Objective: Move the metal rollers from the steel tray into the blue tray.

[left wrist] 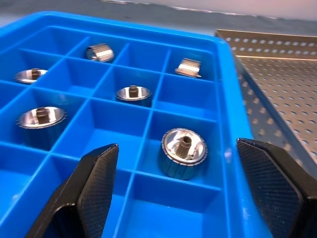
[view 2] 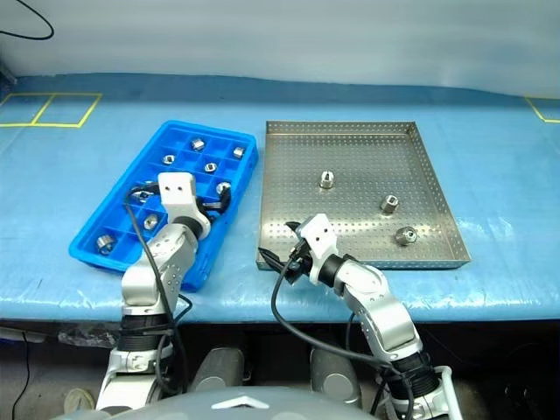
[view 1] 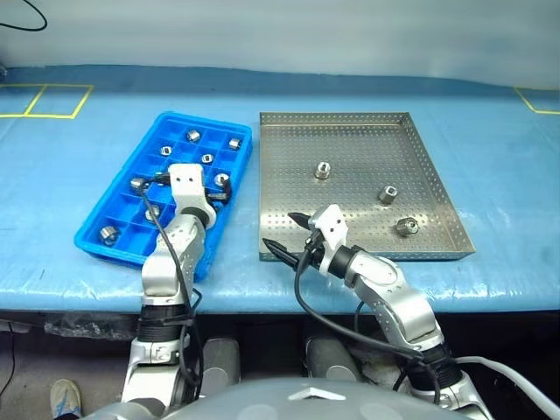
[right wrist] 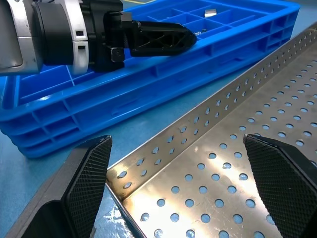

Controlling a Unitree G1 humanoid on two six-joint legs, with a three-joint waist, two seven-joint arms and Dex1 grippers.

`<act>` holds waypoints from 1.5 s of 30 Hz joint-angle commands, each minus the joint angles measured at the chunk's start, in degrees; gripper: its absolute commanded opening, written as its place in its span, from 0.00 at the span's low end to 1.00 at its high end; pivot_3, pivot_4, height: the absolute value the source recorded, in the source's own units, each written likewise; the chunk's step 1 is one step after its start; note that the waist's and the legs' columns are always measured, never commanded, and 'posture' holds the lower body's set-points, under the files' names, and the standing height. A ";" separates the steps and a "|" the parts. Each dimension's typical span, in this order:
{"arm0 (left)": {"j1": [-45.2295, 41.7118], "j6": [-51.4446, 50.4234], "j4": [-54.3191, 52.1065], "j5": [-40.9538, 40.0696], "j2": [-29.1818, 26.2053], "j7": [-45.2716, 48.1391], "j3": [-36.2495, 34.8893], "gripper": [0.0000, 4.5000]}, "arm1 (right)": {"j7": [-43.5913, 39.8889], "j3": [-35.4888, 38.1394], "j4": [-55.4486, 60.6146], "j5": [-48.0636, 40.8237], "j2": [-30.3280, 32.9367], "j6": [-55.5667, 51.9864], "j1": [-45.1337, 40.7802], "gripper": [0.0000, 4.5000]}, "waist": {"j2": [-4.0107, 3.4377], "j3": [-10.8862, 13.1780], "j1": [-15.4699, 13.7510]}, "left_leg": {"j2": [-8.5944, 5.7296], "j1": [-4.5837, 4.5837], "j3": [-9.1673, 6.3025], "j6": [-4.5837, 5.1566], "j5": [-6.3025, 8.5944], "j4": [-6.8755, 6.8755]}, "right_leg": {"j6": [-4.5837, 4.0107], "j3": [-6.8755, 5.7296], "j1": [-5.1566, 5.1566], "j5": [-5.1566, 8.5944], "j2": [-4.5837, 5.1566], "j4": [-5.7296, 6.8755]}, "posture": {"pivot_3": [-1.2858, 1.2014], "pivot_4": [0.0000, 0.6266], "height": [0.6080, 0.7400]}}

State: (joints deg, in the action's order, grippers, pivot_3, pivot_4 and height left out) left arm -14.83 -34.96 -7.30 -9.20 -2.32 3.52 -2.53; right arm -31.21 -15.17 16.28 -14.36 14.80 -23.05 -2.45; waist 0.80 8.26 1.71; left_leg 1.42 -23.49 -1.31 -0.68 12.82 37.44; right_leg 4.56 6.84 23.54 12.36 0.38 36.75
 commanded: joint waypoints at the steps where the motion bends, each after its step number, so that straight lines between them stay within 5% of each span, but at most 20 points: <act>1: 1.06 -0.60 1.91 -0.10 0.92 2.70 4.54 0.92 | 0.03 0.50 1.07 -0.08 -0.30 1.23 -0.38 1.00 | 0.00 0.00 -0.01 | -0.01 0.00 0.00 0.01 0.00 0.00 | 0.01 0.00 0.00 0.00 0.02 0.00 | 0.51 0.24 1.00; 9: -1.35 20.90 -1.71 -8.22 6.73 6.70 -2.95 0.92 | 0.11 0.21 0.56 0.18 -0.51 1.47 -0.38 1.00 | 0.42 0.28 0.12 | 0.01 -0.17 -0.02 0.02 -0.01 0.00 | 0.01 -0.04 0.17 0.00 0.02 0.02 | 0.51 0.24 1.00; 26: -2.51 20.15 0.49 -1.00 0.00 12.48 8.69 0.92 | 3.79 2.62 3.21 -1.14 -5.24 1.80 -4.40 1.00 | 0.42 0.30 1.84 | 0.04 -0.16 -0.02 0.03 -0.01 -0.02 | 0.02 -0.02 0.19 0.00 -0.04 0.04 | 0.49 0.24 1.00; 41: 5.45 21.20 -6.00 -2.70 -4.61 17.36 8.76 0.92 | 30.06 8.37 -19.18 14.95 -14.57 4.40 -29.35 1.00 | 0.37 0.35 2.06 | 0.17 -0.13 -0.11 -0.01 -0.03 -0.16 | 0.04 -0.06 0.26 -0.07 -0.16 0.12 | 0.54 0.24 1.00; 45: 6.64 21.09 -6.40 -0.93 -3.08 9.61 3.97 0.92 | 21.93 7.62 -18.94 10.41 -12.80 6.80 -28.29 1.00 | 0.41 0.37 0.84 | 0.07 -0.19 -0.19 0.00 -0.02 -0.25 | -0.08 -0.17 0.26 -0.25 -0.02 0.04 | 0.55 0.24 1.00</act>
State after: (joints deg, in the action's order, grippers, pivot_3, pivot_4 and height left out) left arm -12.57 -14.57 -7.62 -9.62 -6.69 10.97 -3.63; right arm -19.59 -21.16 -1.68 -6.17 -0.20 -18.96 -26.41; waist 1.21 8.63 2.55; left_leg 1.47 -23.70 -1.50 -0.67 12.81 37.18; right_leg 4.46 6.65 23.81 12.09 0.38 36.78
